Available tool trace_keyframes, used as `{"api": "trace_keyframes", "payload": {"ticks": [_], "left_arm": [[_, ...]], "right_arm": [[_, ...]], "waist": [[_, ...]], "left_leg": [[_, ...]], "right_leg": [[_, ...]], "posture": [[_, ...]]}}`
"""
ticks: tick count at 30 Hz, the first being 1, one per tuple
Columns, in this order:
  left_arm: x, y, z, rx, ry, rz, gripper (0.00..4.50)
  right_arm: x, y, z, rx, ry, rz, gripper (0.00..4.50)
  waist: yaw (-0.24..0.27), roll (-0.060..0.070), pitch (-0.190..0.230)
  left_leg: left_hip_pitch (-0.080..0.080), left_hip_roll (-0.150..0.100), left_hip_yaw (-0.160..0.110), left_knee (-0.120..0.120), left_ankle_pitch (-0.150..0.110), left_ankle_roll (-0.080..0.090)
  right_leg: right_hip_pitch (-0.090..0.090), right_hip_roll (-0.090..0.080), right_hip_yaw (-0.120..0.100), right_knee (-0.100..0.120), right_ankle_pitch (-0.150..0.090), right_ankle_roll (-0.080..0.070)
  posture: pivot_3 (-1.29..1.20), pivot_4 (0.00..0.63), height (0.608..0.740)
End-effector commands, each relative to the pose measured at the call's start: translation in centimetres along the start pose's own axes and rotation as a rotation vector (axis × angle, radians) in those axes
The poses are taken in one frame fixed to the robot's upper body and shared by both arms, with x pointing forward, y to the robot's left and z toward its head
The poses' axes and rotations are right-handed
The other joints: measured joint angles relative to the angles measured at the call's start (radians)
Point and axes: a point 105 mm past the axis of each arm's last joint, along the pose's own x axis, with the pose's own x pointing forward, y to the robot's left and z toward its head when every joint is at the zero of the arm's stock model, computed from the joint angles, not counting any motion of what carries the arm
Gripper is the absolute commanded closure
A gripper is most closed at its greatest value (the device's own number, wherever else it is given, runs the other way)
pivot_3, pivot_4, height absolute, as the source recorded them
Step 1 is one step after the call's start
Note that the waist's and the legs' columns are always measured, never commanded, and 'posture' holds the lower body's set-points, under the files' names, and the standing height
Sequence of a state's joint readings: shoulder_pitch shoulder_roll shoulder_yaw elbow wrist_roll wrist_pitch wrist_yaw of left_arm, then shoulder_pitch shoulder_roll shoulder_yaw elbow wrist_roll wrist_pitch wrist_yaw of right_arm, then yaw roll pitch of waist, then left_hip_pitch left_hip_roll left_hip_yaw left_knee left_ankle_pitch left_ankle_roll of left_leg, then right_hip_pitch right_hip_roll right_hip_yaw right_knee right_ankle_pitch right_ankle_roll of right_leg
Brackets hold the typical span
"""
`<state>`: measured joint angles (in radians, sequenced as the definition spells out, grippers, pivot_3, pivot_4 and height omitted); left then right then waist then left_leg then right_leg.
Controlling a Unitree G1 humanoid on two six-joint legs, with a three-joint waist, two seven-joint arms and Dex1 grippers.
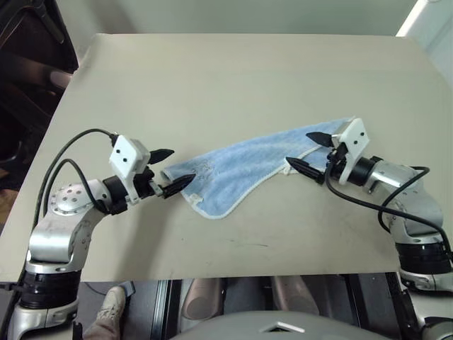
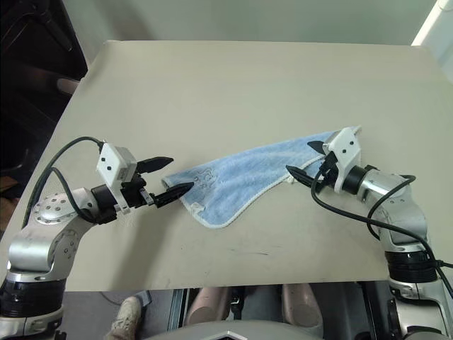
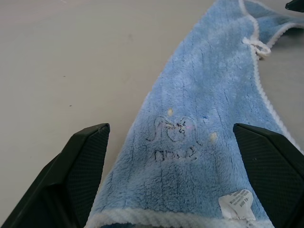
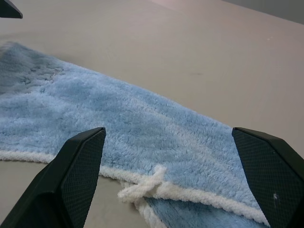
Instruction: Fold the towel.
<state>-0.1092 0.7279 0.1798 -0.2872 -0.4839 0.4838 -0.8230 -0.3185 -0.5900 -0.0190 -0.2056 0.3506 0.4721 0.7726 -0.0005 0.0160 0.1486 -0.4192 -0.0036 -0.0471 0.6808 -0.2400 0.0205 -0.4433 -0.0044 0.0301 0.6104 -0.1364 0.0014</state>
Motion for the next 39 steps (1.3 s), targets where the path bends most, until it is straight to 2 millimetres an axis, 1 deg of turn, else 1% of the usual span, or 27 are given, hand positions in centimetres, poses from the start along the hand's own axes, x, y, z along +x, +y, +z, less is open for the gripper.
{"api": "trace_keyframes", "payload": {"ticks": [1, 5, 9, 13, 16, 19, 23, 26, 30, 34, 37, 39], "left_arm": [[0.2, -0.9, 0.9, 0.026, -0.029, -0.022, 0.02], [0.3, -1.3, 0.7, 0.020, -0.030, -0.028, 0.02], [0.7, -0.7, 1.0, 0.031, -0.038, -0.027, 0.02], [1.3, -0.8, 1.1, 0.060, -0.037, -0.051, 0.02], [2.4, -1.2, 1.1, 0.074, -0.040, -0.076, 0.02], [3.2, -1.3, 1.1, 0.100, -0.035, -0.103, 0.02], [3.2, -1.4, 1.5, 0.119, -0.042, -0.130, 0.02], [3.0, -1.0, 1.3, 0.141, -0.035, -0.113, 0.02], [2.7, -1.1, 1.6, 0.140, -0.055, -0.099, 0.02], [2.6, -1.9, 1.3, 0.171, -0.037, -0.157, 0.02], [2.8, -3.1, 0.8, 0.220, 0.011, -0.291, 0.02], [2.2, -4.5, 0.3, 0.241, 0.062, -0.440, 0.02]], "right_arm": [[-0.1, 0.7, 1.3, -0.023, -0.041, 0.032, 0.00], [-0.3, 0.5, 1.5, -0.026, -0.039, 0.027, 0.00], [-0.3, 0.1, 1.9, -0.046, -0.042, 0.018, 0.00], [-0.5, -0.4, 1.8, -0.054, -0.042, -0.010, 0.00], [-1.0, -0.8, 1.8, -0.057, -0.054, -0.043, 0.00], [-1.0, -1.3, 1.6, -0.058, -0.052, -0.072, 0.00], [-0.8, -1.4, 1.5, -0.064, -0.054, -0.078, 0.00], [-1.0, -1.9, 0.9, -0.058, -0.042, -0.098, 0.00], [-0.8, -1.6, 0.6, -0.053, -0.033, -0.077, 0.00], [-0.8, -1.8, 0.4, -0.056, -0.025, -0.079, 0.00], [-0.8, -1.9, 0.5, -0.059, -0.020, -0.078, 0.00], [-0.9, -1.8, 0.4, -0.063, -0.014, -0.076, 0.00]], "waist": [[0.000, 0.000, 0.000], [0.000, 0.000, 0.000], [0.000, 0.000, 0.000], [0.000, 0.000, 0.000], [0.001, 0.000, 0.000], [0.001, 0.000, 0.000], [0.001, 0.000, 0.000], [0.001, 0.000, 0.000], [0.000, 0.000, 0.000], [0.000, 0.000, 0.000], [0.001, 0.000, 0.000], [0.001, 0.000, 0.000]], "left_leg": [[0.000, 0.000, 0.000, 0.000, 0.000, 0.000], [0.000, 0.000, 0.000, 0.000, -0.001, 0.000], [0.000, 0.000, 0.000, 0.000, -0.001, 0.000], [0.000, 0.000, 0.000, 0.000, -0.001, 0.000], [0.000, 0.000, 0.000, 0.000, -0.001, 0.000], [0.000, 0.000, 0.000, 0.000, -0.001, 0.000], [0.000, 0.000, 0.000, 0.000, -0.001, 0.000], [0.000, 0.000, 0.000, 0.000, -0.001, 0.000], [0.000, 0.000, 0.000, 0.000, -0.001, 0.000], [0.000, 0.000, 0.000, 0.000, -0.001, 0.000], [0.000, 0.000, 0.000, 0.000, -0.001, 0.000], [0.000, 0.000, 0.000, 0.000, -0.001, 0.000]], "right_leg": [[0.000, 0.000, 0.000, 0.000, 0.000, 0.000], [0.000, 0.000, 0.000, 0.000, -0.001, -0.001], [0.000, 0.000, 0.000, 0.000, -0.001, -0.001], [0.000, 0.000, 0.000, 0.000, -0.001, -0.001], [0.000, 0.000, 0.000, 0.001, -0.001, -0.001], [0.000, 0.000, 0.000, 0.000, -0.001, -0.001], [0.000, 0.000, 0.000, 0.000, -0.001, -0.001], [0.000, 0.000, 0.000, 0.000, -0.001, -0.001], [0.000, 0.000, 0.000, 0.000, -0.001, -0.001], [0.000, 0.000, 0.000, 0.000, -0.001, -0.001], [0.000, 0.000, 0.000, 0.000, -0.001, -0.001], [0.000, 0.000, 0.000, 0.001, -0.001, -0.001]], "posture": [[0.00, 0.150, 0.735], [0.00, 0.150, 0.735], [0.00, 0.150, 0.735], [0.00, 0.150, 0.735], [0.00, 0.150, 0.735], [0.00, 0.150, 0.735], [0.00, 0.150, 0.735], [0.00, 0.150, 0.735], [0.00, 0.150, 0.735], [0.00, 0.150, 0.735], [0.00, 0.150, 0.735], [0.00, 0.150, 0.735]]}}
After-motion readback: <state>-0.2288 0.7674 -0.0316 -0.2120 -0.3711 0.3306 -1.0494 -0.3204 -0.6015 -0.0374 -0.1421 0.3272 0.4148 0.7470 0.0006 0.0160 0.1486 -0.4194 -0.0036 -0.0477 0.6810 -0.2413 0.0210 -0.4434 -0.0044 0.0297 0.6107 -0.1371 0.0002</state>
